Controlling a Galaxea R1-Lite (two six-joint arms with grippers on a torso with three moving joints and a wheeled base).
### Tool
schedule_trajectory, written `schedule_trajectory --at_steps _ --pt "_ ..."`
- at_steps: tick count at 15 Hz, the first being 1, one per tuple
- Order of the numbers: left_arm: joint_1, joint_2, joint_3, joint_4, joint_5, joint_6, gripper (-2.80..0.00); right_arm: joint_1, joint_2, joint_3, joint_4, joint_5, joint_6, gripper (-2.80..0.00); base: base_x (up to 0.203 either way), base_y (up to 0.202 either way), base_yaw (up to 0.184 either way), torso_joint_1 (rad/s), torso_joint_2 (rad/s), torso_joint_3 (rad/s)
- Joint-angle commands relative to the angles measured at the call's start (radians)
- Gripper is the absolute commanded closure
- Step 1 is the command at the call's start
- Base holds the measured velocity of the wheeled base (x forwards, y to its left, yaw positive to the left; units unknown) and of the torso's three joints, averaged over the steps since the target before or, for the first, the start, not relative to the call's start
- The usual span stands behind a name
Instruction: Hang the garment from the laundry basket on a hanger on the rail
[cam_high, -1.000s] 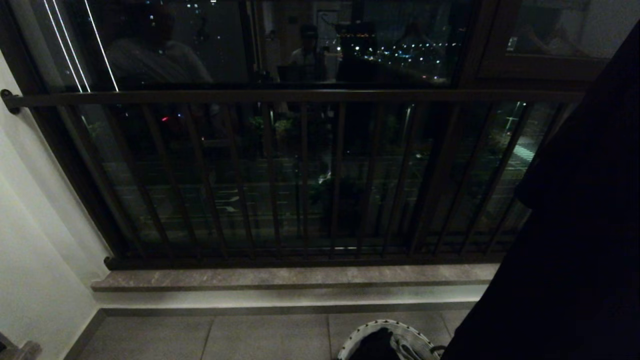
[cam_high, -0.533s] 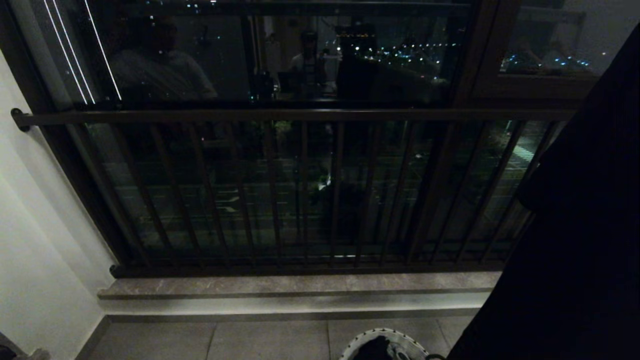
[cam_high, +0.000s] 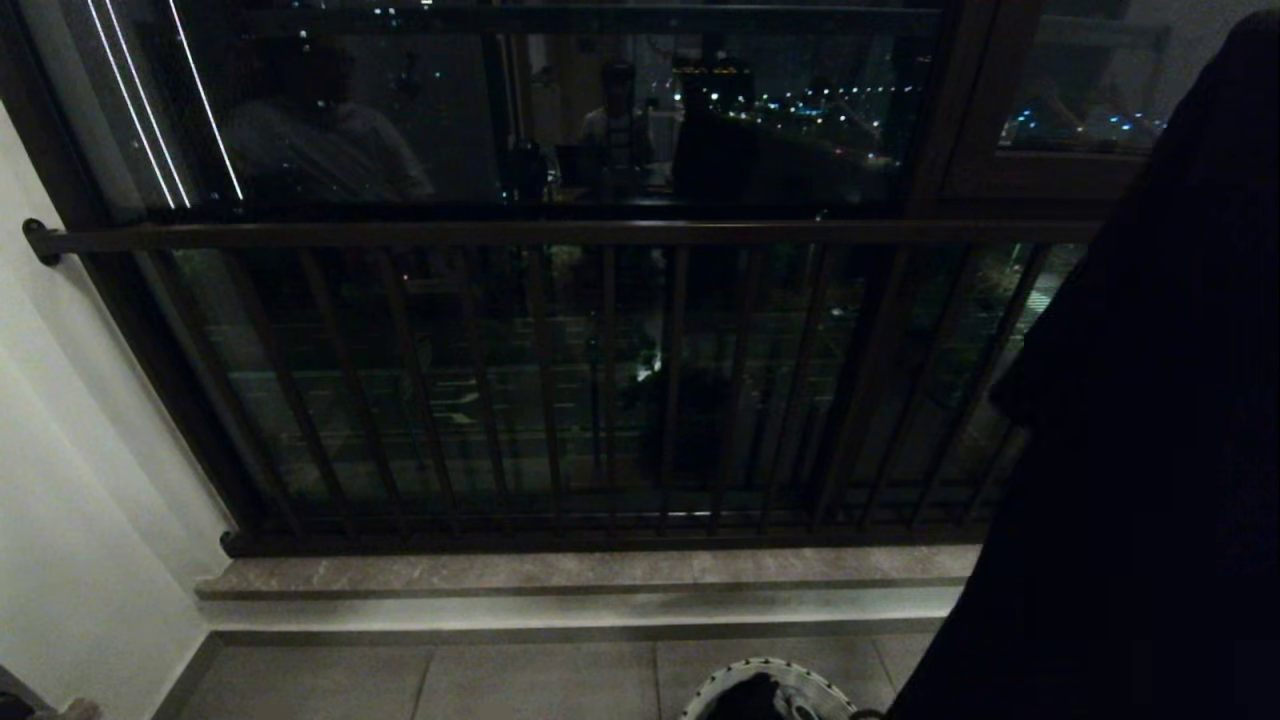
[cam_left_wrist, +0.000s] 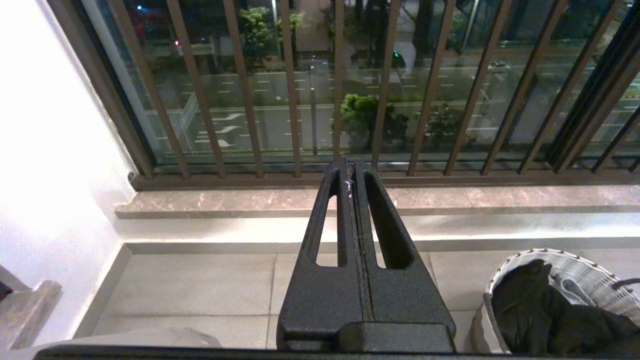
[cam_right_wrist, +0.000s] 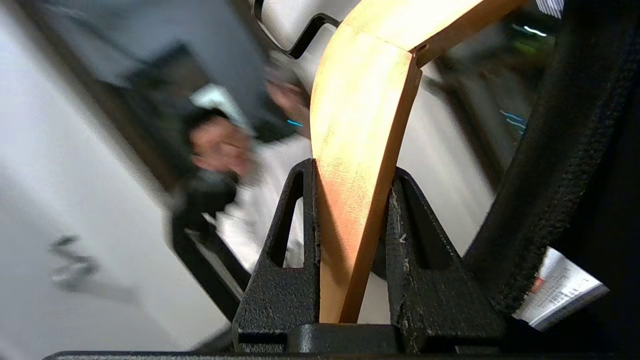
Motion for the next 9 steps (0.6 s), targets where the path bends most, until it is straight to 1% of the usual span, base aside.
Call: schedule_trajectory --at_steps 1,2,3,4,5,7,9 --pt "0.000 0.001 0.002 -0.001 0.000 -0.001 0.00 0.019 0.112 0.033 -0.331 0.005 0.110 0.00 0.000 0.000 0.000 0.000 0.00 0.000" --pt "0.000 0.001 0.002 -0.001 0.000 -0.001 0.00 0.042 0.188 0.047 -0.494 0.004 0.190 0.00 0.000 0.000 0.000 0.000 0.00 0.000" --pt "0.000 0.001 0.002 -0.001 0.000 -0.001 0.00 0.061 0.261 0.059 -0.624 0.004 0.248 0.00 0.000 0.000 0.000 0.000 0.00 0.000" --pt "0.000 0.001 0.002 -0.001 0.000 -0.001 0.00 0.084 0.326 0.067 -0.680 0.006 0.291 0.00 0.000 0.000 0.000 0.000 0.00 0.000" --pt "0.000 0.001 0.002 -0.001 0.000 -0.001 0.00 0.104 0.375 0.068 -0.700 0.007 0.307 0.00 0.000 0.000 0.000 0.000 0.00 0.000" --pt "0.000 0.001 0.002 -0.001 0.000 -0.001 0.00 0.146 0.461 0.032 -0.720 0.018 0.301 0.00 0.000 0.000 0.000 0.000 0.00 0.000" --pt "0.000 0.001 0.002 -0.001 0.000 -0.001 0.00 0.188 0.499 0.003 -0.724 0.020 0.295 0.00 0.000 0.000 0.000 0.000 0.00 0.000"
